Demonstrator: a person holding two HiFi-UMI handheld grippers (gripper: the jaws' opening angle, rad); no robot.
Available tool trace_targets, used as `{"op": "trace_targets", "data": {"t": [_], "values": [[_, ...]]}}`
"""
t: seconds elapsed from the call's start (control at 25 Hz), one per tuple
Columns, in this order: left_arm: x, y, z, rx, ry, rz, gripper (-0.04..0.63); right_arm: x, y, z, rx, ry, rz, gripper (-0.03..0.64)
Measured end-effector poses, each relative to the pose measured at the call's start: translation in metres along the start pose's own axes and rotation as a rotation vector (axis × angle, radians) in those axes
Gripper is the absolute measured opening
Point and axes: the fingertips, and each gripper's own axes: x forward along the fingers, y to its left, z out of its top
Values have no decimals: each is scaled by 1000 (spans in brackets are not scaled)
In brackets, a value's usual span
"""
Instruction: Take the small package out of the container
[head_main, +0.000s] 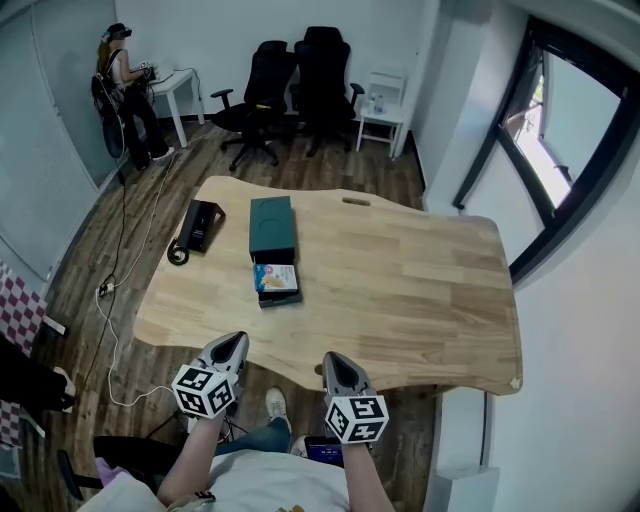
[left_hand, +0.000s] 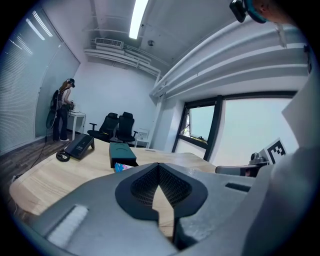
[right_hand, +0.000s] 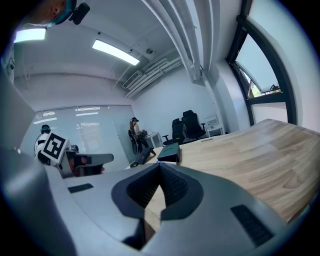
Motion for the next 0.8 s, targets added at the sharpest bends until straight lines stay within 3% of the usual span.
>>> {"op": "trace_targets", "data": {"t": [0.52,0.8], "values": [[112,78,19,-58,53,-59,2,116,-45,25,8,49,-92,3],[159,119,28,-91,72,-108,2,169,-48,39,-60,56,-153,3]]}}
